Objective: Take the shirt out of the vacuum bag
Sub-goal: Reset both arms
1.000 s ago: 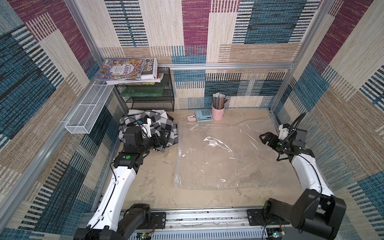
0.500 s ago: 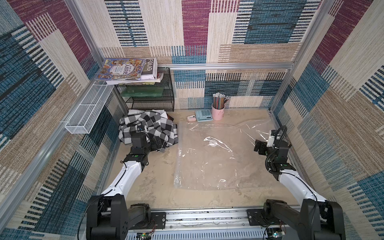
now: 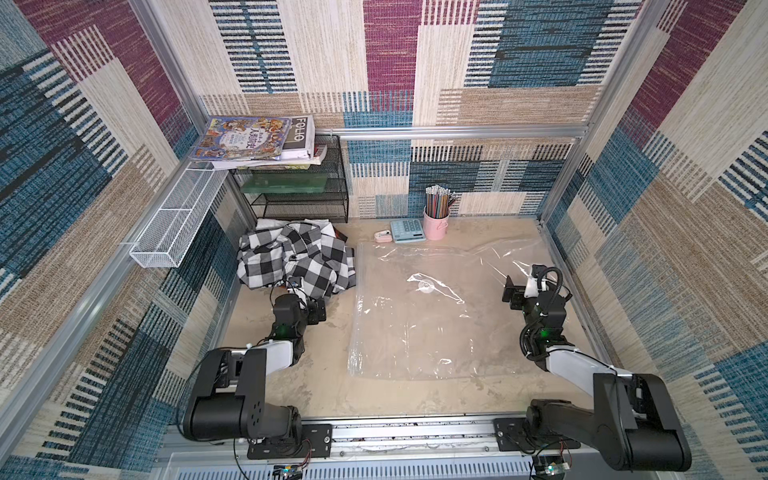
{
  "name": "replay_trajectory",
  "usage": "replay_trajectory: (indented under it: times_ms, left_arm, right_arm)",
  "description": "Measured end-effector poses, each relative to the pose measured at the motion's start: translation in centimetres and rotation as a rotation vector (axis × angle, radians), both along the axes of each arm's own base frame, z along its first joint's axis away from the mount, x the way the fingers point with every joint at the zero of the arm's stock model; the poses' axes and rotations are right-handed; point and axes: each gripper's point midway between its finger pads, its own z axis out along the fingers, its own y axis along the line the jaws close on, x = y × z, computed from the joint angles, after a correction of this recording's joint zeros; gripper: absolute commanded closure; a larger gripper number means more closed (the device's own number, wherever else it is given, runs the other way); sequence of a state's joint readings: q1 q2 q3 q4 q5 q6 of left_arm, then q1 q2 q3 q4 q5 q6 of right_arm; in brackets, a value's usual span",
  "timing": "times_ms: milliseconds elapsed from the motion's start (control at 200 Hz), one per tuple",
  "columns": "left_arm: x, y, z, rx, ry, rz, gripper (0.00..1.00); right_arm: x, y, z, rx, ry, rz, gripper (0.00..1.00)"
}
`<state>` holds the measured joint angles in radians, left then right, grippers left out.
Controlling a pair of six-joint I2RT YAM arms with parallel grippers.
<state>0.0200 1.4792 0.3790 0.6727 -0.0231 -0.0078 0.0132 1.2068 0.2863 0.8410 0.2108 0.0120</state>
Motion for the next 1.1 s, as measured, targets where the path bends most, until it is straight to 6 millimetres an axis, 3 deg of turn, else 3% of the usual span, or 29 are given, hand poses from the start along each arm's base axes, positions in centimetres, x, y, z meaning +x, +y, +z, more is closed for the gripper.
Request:
replay_trajectory:
  times_ms: [135,220,330,501,586,661,1102]
  left_arm:
    - [1.9,-0.7,1.9,0.002,-0.061,-0.049,0.01]
    - [2.2,-0.8,2.1,0.004,-0.061,-0.055,0.0]
    - [2.6,-0.9,2.2,0.008,-0.051,-0.061,0.01]
    - [2.7,-0.7,2.0,0.004,-0.033,-0.06,0.01]
    - [2.7,-0.7,1.8,0.0,-0.026,-0.06,0.01]
    - [2.7,-0.7,1.9,-0.005,-0.026,-0.067,0.01]
    - [2.7,-0.7,1.8,-0.01,-0.025,-0.066,0.01]
  right_arm:
    - [-1.2,0.3,0.3,-0.034,-0.024,-0.006,0.04]
    - [-1.7,0.1,0.0,-0.041,-0.026,-0.02,0.04]
    - [-2.5,0.6,-2.8,-0.046,0.037,-0.004,0.04]
    - [0.3,1.4,-4.2,-0.045,0.065,0.018,0.04]
    - [1.3,0.1,-4.7,-0.011,0.088,-0.011,0.04]
    - [1.1,-1.2,-4.9,0.011,0.076,-0.053,0.04]
    - [1.2,-0.4,-5.3,0.042,0.081,-0.017,0.04]
